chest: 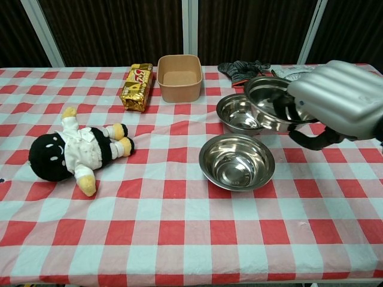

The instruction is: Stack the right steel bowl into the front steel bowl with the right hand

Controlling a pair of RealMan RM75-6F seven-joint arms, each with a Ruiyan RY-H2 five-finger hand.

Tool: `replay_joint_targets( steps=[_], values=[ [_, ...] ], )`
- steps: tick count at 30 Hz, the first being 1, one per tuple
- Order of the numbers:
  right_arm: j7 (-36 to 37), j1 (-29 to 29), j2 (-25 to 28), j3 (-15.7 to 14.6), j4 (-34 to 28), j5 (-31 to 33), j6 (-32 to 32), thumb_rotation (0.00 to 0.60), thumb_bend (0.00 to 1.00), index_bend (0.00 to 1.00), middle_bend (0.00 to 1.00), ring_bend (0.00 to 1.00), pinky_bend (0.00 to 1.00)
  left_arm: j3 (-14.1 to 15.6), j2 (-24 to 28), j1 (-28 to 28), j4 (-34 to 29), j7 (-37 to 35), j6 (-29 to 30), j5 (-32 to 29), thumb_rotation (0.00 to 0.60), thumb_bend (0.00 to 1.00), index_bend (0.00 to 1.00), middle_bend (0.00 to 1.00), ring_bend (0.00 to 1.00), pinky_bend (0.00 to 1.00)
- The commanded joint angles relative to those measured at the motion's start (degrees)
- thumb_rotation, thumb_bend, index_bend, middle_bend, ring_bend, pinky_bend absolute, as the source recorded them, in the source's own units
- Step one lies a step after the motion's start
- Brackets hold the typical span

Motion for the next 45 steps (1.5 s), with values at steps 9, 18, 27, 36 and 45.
replay_joint_targets(
  steps=[9, 18, 27, 36, 45],
  values=[
    [-5.1, 3.5, -4.4, -0.5, 0.0, 3.7, -4.1, 0.600, 0.40, 0.67, 0.62, 0.81, 0.77, 0.2, 0.1, 0.2, 0.8, -0.9, -0.3, -0.1, 0.600, 0.05, 0.13, 0.17, 0.09, 0.22],
    [-5.9, 4.8, -3.9, -2.1, -0.7, 6.3, -6.6, 0.600, 0.26, 0.64, 0.57, 0.81, 0.77, 0.1, -0.2, 0.2, 1.5, -1.4, -0.4, 0.0, 0.600, 0.05, 0.13, 0.17, 0.09, 0.22],
    [-3.4, 6.1, -0.4, -2.9, -3.1, 6.7, -7.9, 0.600, 0.00, 0.35, 0.33, 0.79, 0.77, -0.1, -0.1, 0.2, 1.7, -1.7, -0.4, 0.0, 0.600, 0.05, 0.13, 0.17, 0.09, 0.22],
    [-1.9, 5.1, 4.1, -2.7, -6.1, 5.9, -4.1, 0.600, 0.00, 0.34, 0.32, 0.79, 0.77, -0.1, -0.2, 0.1, 1.4, -1.7, -0.3, 0.2, 0.600, 0.05, 0.13, 0.17, 0.09, 0.22],
    [2.1, 7.4, 3.5, 1.6, 1.7, 9.8, -5.7, 0.600, 0.02, 0.34, 0.31, 0.79, 0.77, -0.1, -0.3, -0.2, 1.0, -0.9, -0.7, 0.3, 0.600, 0.05, 0.13, 0.17, 0.09, 0.22]
  ],
)
